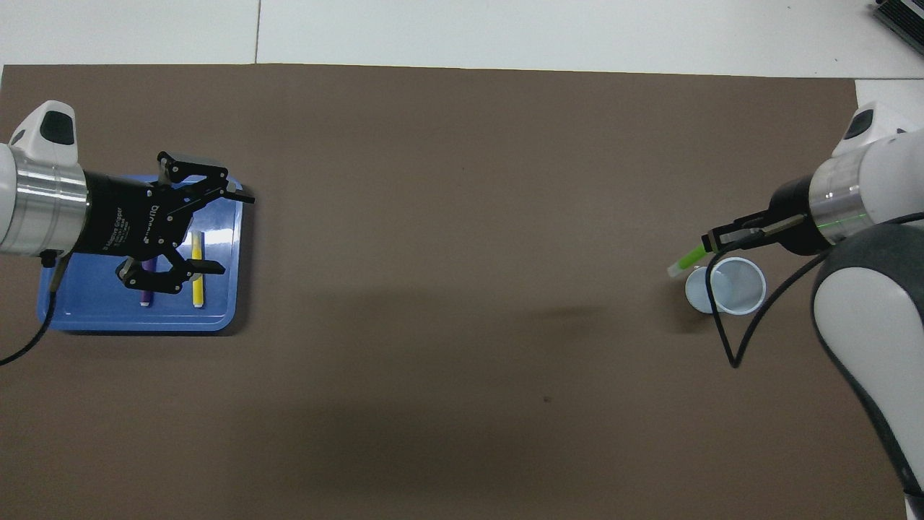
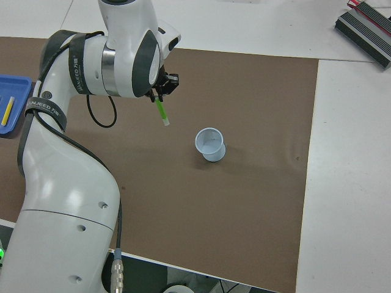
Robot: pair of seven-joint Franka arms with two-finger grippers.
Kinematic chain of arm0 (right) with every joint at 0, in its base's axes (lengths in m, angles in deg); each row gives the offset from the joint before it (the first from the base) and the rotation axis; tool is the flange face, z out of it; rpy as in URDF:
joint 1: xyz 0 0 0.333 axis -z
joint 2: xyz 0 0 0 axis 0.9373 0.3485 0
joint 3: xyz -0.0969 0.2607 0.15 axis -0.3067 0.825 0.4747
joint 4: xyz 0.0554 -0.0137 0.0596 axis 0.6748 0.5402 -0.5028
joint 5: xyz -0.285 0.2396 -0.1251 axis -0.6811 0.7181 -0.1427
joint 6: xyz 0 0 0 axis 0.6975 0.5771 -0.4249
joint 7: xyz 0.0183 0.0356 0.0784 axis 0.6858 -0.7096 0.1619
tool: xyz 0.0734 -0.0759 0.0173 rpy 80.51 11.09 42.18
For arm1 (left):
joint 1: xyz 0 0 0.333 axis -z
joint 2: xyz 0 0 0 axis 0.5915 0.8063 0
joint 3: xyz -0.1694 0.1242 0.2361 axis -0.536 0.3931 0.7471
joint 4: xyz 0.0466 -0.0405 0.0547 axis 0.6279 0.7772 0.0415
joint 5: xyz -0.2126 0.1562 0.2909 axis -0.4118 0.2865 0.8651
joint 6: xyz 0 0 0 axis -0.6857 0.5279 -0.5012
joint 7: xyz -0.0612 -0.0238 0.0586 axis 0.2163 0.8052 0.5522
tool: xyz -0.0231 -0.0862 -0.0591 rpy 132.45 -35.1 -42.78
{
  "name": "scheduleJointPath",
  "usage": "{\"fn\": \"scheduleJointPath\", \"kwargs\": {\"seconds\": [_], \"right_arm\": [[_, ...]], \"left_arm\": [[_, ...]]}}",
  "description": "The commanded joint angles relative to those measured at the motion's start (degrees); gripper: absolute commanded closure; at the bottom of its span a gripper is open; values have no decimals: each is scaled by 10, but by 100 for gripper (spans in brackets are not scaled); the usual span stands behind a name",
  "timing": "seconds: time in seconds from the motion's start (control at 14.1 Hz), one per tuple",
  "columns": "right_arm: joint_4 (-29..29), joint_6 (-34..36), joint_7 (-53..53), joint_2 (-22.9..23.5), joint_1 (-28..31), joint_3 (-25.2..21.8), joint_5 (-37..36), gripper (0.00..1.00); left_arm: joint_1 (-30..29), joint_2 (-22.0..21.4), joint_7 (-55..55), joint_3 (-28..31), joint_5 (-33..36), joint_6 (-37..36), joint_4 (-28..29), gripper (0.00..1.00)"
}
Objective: Right arm passes pens to left for tray arrangement
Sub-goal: 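Grasp the green pen in the white cup with the right gripper, then lift the green pen toward center while the left gripper reaches to meet it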
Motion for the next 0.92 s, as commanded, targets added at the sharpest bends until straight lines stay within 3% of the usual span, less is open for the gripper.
{"fn": "scheduleJointPath", "kwargs": {"seconds": [0.0, 0.28, 0.43, 0.71, 0.85], "right_arm": [[25, -49, 140, -2, -10, 4, 89, 100], [84, -175, 335, -20, -73, 4, 206, 100], [97, -226, 417, -20, -109, 4, 237, 100], [130, -409, 521, -4, -193, 4, 303, 100], [130, -456, 555, 4, -219, 4, 309, 100]], "left_arm": [[7, -39, 53, 2, -59, 75, 72, 0], [60, -68, 110, 3, -150, 209, 148, 0], [100, -68, 173, 2, -158, 274, 164, 0], [176, -62, 272, 3, -161, 385, 177, 0], [210, -61, 318, 3, -161, 449, 191, 0]]}}
